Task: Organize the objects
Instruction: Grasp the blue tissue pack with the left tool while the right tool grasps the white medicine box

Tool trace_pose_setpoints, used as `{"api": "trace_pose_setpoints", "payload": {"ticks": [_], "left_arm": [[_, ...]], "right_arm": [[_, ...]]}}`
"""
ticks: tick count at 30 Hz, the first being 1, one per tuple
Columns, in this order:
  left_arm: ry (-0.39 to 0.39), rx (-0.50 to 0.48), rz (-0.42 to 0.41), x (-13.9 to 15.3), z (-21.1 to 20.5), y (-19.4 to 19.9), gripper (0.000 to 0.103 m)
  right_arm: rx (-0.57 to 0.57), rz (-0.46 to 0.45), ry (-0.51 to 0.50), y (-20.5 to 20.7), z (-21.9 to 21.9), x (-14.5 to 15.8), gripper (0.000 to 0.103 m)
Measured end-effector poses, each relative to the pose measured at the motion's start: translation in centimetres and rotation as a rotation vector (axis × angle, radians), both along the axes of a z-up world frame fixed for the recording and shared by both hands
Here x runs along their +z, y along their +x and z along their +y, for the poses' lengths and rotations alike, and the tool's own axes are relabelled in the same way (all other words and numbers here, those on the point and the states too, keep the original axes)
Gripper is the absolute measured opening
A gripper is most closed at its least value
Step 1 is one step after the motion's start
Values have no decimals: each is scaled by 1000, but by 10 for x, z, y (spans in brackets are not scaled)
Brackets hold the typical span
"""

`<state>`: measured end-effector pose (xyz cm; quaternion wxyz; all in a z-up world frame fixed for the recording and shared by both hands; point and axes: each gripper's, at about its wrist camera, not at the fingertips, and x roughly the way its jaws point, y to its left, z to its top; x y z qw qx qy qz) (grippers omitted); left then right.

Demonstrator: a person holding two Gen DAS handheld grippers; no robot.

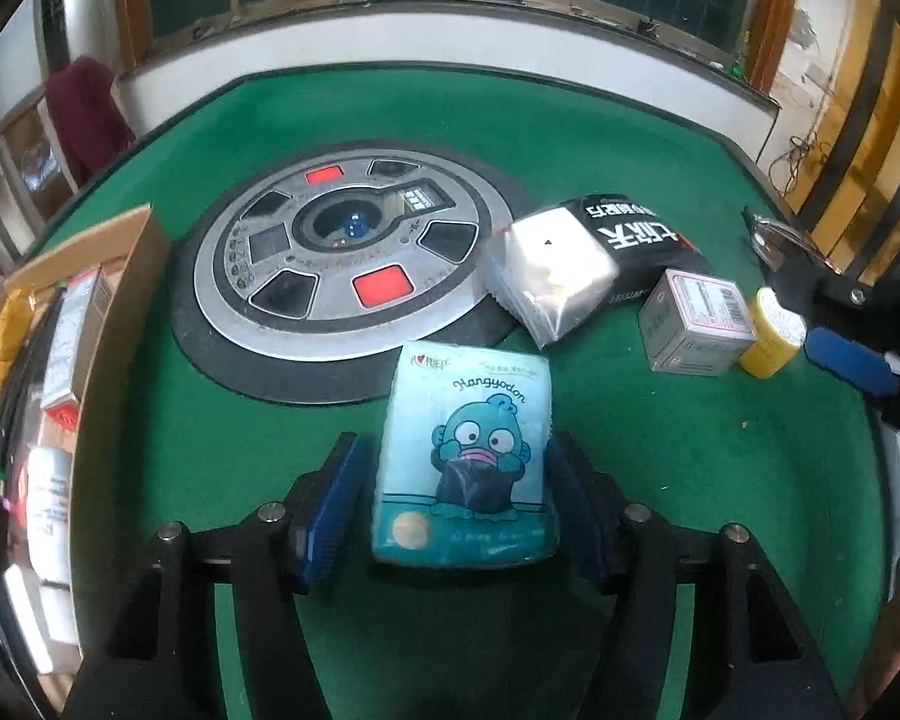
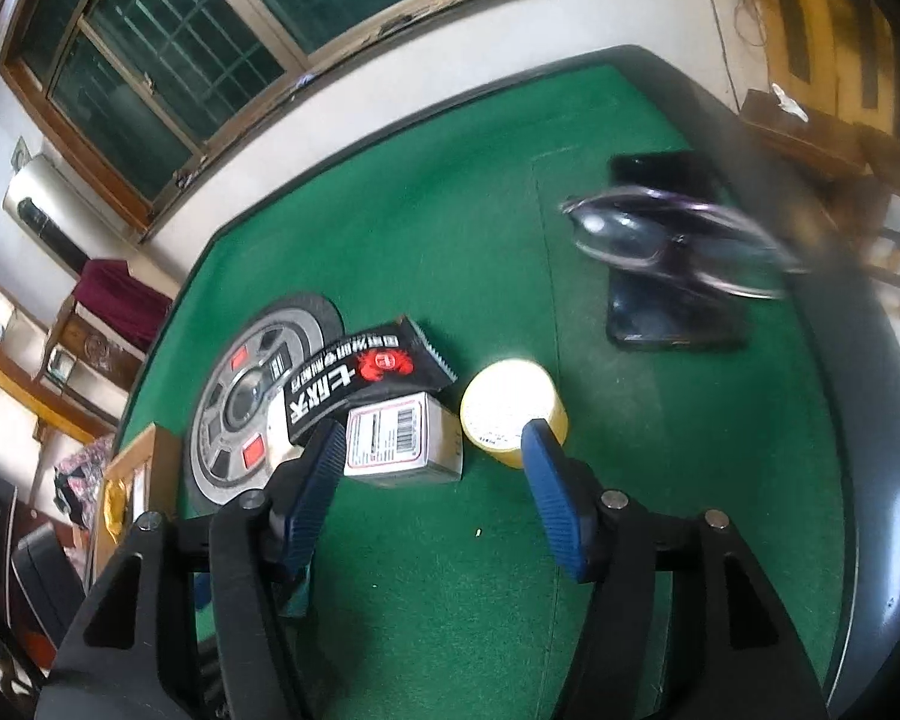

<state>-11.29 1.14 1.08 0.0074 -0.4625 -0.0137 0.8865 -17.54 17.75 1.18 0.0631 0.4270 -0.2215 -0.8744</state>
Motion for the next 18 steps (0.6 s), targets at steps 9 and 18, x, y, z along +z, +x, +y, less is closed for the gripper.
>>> {"api": "trace_pose_setpoints", "payload": {"ticks": [9, 18], "left_arm": [[-3, 38, 60, 1, -14, 17, 43], [-4, 45, 59, 2, -18, 17, 42]], "right_arm": [[75, 19, 143, -12, -33, -6, 59], [101, -4, 354, -26, -62, -28, 44]]}}
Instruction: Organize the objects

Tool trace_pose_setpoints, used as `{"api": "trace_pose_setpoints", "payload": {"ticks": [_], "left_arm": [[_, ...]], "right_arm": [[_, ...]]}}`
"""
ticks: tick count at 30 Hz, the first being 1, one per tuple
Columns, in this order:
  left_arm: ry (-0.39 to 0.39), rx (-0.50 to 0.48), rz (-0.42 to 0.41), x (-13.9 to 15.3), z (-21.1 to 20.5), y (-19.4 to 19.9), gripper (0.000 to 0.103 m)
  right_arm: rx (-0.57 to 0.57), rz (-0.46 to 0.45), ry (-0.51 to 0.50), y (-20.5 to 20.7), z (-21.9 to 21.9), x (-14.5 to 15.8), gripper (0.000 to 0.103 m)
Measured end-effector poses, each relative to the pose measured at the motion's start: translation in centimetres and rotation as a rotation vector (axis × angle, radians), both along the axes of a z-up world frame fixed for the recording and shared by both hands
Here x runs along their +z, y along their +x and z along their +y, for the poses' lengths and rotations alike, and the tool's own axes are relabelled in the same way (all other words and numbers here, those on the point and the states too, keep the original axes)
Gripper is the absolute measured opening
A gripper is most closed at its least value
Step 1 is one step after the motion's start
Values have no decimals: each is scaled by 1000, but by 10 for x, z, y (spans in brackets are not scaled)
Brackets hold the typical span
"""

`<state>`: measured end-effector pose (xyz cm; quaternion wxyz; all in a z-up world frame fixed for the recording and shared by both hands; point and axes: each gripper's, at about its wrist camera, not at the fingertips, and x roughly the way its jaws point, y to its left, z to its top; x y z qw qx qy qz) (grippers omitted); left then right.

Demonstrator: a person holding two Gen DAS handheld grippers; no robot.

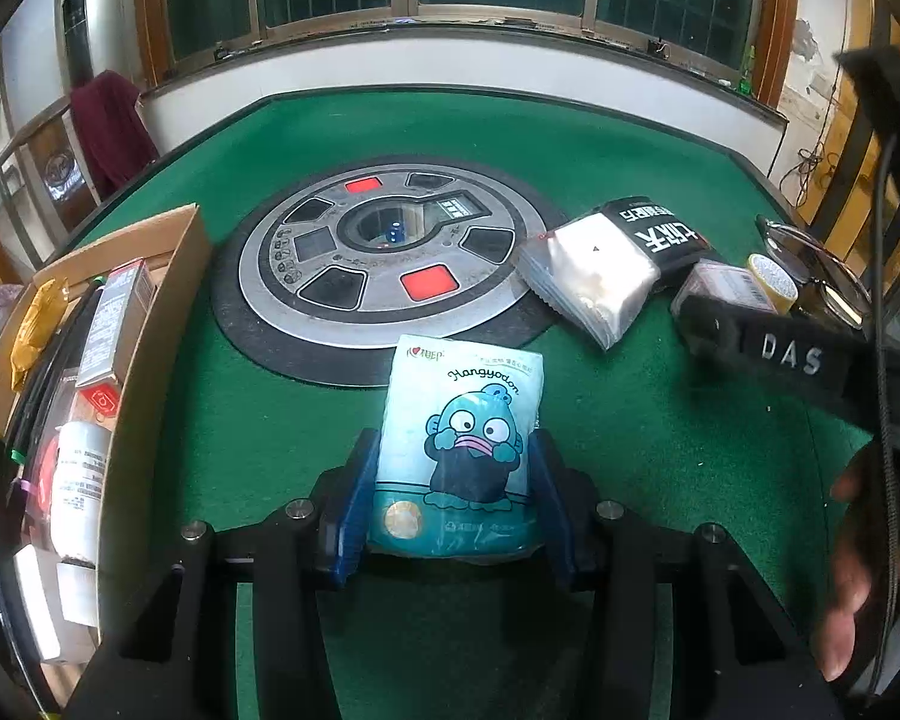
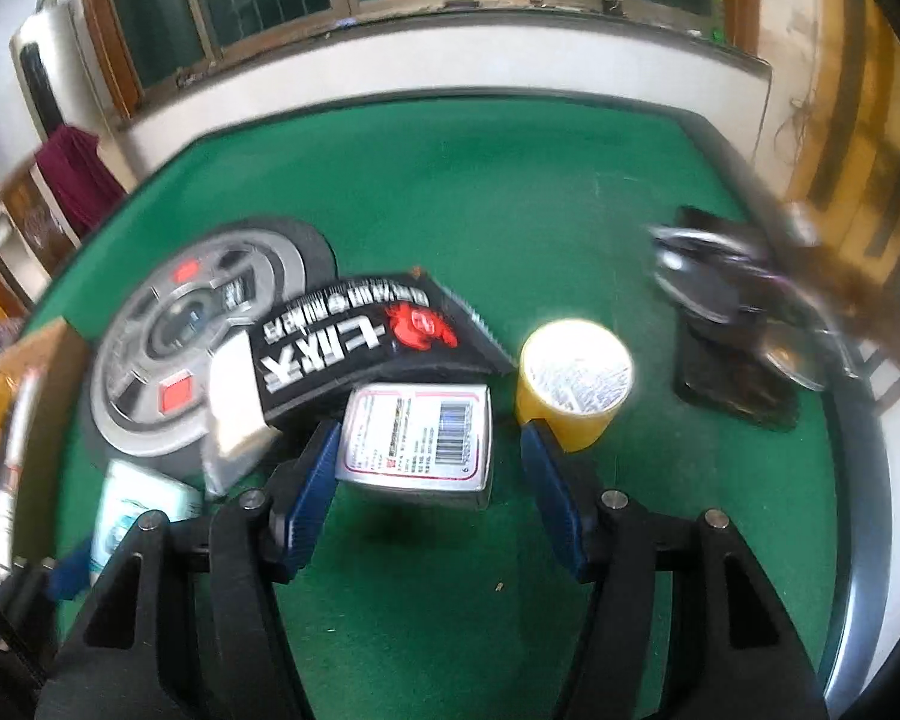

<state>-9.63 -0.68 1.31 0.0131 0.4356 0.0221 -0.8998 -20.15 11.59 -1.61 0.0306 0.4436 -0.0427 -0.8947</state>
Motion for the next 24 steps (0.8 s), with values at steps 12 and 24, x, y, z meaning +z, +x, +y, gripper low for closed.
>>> {"api": "trace_pose_setpoints", "payload": {"ticks": [12, 24], "left_arm": [[20, 63, 98, 9, -19, 13, 26], [13, 83, 138, 9, -24, 11, 13]], "right_arm": [[34, 124, -12, 39, -5, 30, 43], [71, 146, -26, 45, -19, 34, 44]]}}
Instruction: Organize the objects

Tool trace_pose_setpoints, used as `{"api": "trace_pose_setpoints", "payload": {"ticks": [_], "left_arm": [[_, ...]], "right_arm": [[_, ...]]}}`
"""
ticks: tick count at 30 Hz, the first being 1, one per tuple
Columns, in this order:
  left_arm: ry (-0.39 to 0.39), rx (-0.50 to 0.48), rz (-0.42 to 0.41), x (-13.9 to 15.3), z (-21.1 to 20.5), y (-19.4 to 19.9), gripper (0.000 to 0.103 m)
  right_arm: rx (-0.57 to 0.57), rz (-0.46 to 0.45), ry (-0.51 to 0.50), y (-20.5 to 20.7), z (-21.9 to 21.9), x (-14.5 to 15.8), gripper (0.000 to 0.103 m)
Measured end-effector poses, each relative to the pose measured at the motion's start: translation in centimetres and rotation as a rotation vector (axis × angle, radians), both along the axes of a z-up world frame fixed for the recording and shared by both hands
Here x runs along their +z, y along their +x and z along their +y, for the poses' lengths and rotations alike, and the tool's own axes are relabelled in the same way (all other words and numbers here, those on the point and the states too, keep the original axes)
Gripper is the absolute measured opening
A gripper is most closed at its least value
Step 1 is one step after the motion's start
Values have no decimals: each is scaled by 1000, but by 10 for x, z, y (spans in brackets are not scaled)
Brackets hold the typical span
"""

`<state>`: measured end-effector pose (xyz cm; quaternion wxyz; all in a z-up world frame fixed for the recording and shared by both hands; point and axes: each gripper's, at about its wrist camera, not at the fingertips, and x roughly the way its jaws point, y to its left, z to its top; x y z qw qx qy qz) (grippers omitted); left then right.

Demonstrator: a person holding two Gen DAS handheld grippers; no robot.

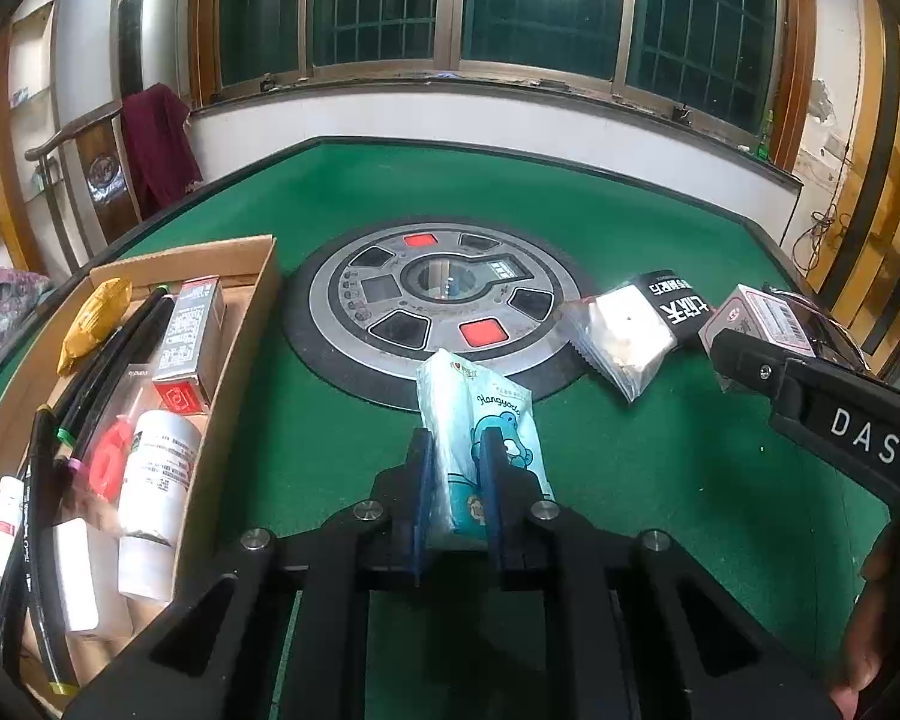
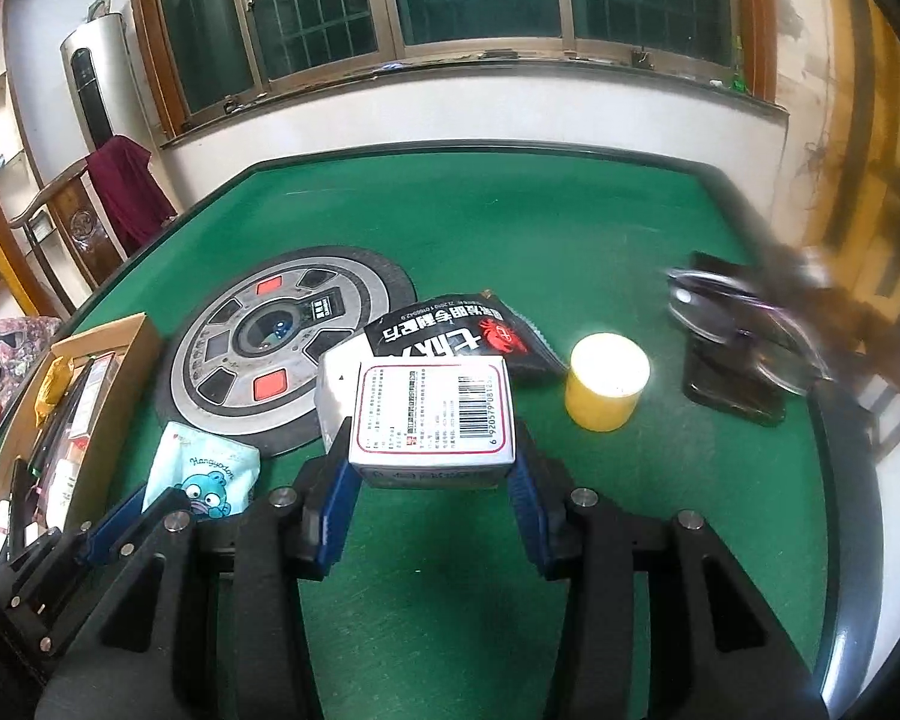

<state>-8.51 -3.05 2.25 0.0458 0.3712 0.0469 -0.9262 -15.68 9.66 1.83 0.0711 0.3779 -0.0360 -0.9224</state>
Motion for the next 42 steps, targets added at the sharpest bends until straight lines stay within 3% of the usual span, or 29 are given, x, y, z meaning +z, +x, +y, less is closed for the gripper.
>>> {"api": "trace_pose_setpoints", "payload": {"ticks": [9, 16, 18, 20, 22, 28, 33, 36, 42], "left_arm": [[22, -3, -63, -9, -3, -4, 13], [-23, -3, -80, -10, 6, -4, 15], [-31, 11, -81, -10, 7, -5, 19], [-50, 35, -84, -10, 8, -5, 37], [-52, 42, -83, -10, 7, -5, 46], [-68, 39, -102, -9, 15, -13, 49], [-25, 16, -107, -3, 18, -17, 49], [-49, 14, -129, -4, 22, -25, 61], [-9, 33, -153, -12, 21, -41, 67]], "right_arm": [[5, -31, -9, -3, 0, -7, 44], [8, -25, -9, -2, -1, -7, 44], [10, -21, -8, 0, -1, -6, 44], [11, -21, -13, 0, -1, -5, 44], [12, -24, -18, -1, 0, -5, 44], [14, -26, -28, -1, 2, -4, 44], [5, -30, -38, -3, 5, -4, 44], [-3, -31, -44, -5, 8, -3, 44], [-3, -37, -44, -7, 8, -5, 44]]}}
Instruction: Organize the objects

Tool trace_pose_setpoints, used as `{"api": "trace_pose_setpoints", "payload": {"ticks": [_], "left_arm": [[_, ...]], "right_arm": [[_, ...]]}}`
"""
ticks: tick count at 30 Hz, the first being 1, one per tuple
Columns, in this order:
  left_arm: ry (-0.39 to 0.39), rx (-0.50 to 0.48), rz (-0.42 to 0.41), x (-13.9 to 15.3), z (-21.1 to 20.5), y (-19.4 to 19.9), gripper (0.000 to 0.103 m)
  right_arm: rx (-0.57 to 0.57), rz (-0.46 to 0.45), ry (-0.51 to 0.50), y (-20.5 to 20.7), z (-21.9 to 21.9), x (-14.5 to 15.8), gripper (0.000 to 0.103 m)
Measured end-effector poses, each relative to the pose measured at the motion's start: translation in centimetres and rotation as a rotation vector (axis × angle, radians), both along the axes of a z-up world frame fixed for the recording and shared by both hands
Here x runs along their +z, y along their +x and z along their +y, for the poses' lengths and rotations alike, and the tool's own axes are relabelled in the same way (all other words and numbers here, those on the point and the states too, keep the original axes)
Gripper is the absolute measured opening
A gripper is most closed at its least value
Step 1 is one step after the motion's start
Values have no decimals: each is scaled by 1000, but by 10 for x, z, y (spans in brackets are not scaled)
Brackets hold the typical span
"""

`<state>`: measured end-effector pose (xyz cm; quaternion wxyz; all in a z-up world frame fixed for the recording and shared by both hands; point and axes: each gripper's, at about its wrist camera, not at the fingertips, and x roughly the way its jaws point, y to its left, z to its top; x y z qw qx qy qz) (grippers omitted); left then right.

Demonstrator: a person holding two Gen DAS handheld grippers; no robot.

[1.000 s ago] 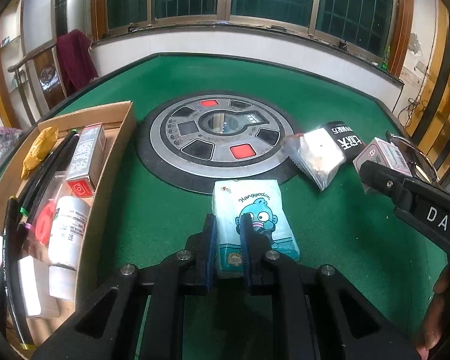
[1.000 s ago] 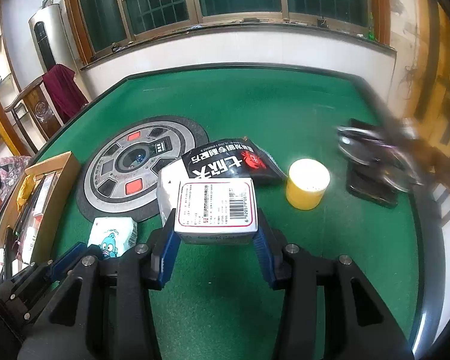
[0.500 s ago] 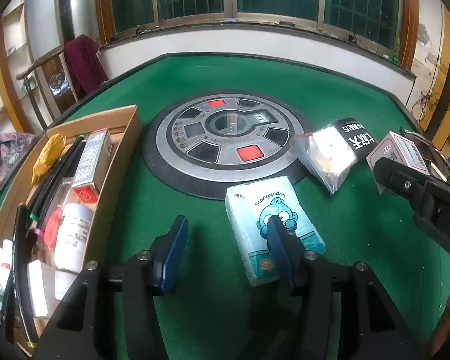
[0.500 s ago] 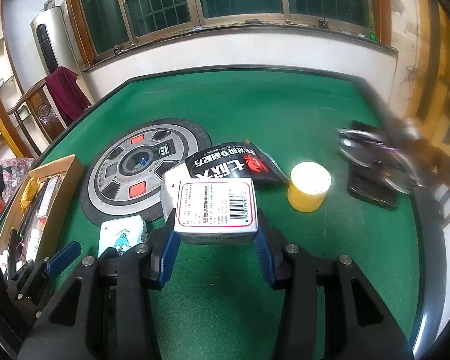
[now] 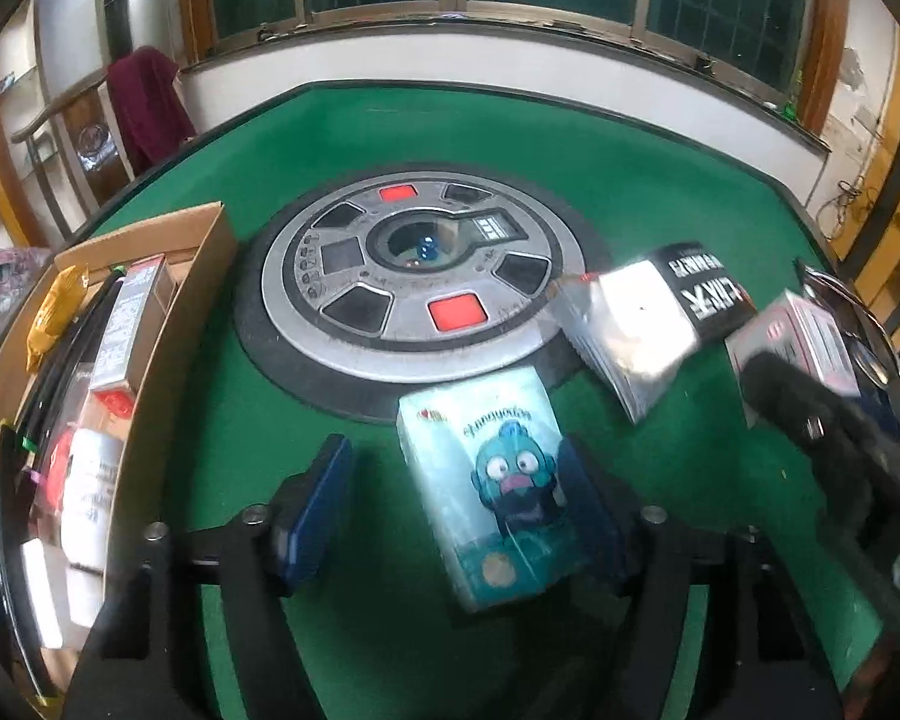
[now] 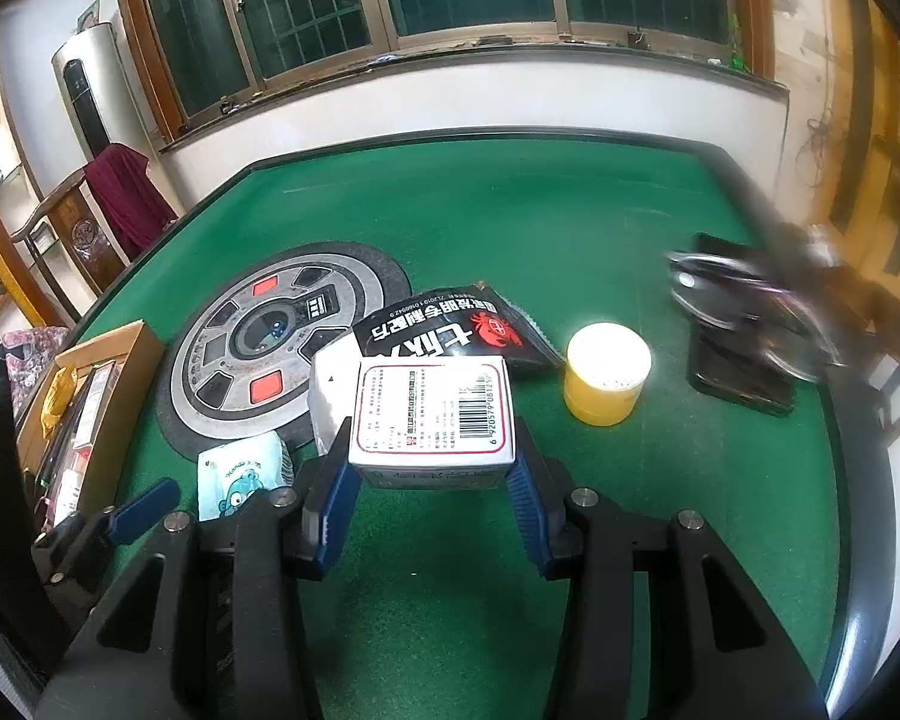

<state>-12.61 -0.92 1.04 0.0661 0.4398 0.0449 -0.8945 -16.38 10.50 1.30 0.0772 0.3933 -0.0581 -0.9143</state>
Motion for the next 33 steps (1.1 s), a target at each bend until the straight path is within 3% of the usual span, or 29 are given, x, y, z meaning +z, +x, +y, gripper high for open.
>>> {"api": "trace_pose_setpoints", "payload": {"ticks": [3, 4, 5, 7, 10, 13, 17, 27, 33], "left_arm": [[36, -27, 9, -6, -2, -4, 65], [29, -37, 21, -6, -3, -3, 57], [16, -45, 27, -5, -1, 0, 35], [20, -49, 31, -5, -2, 2, 32], [93, -51, 48, -3, -10, 8, 28], [93, -58, 47, -2, -9, 11, 12], [81, -59, 55, 2, -7, 17, 9], [141, -3, 105, 5, -35, 32, 8], [63, 16, 186, 17, -36, 49, 8]], "right_arm": [[4, -5, 0, 0, 0, -1, 44], [3, -5, 0, 1, 0, -1, 44], [2, -5, -2, 1, 1, -1, 44], [1, -6, -4, 0, 1, -2, 44], [4, -10, -5, 0, 0, -2, 44], [3, -9, -7, 0, 1, -2, 44], [3, -11, -11, 0, 1, -2, 44], [12, 2, -21, 1, 0, 1, 44], [39, 8, -15, 4, -7, 1, 44]]}}
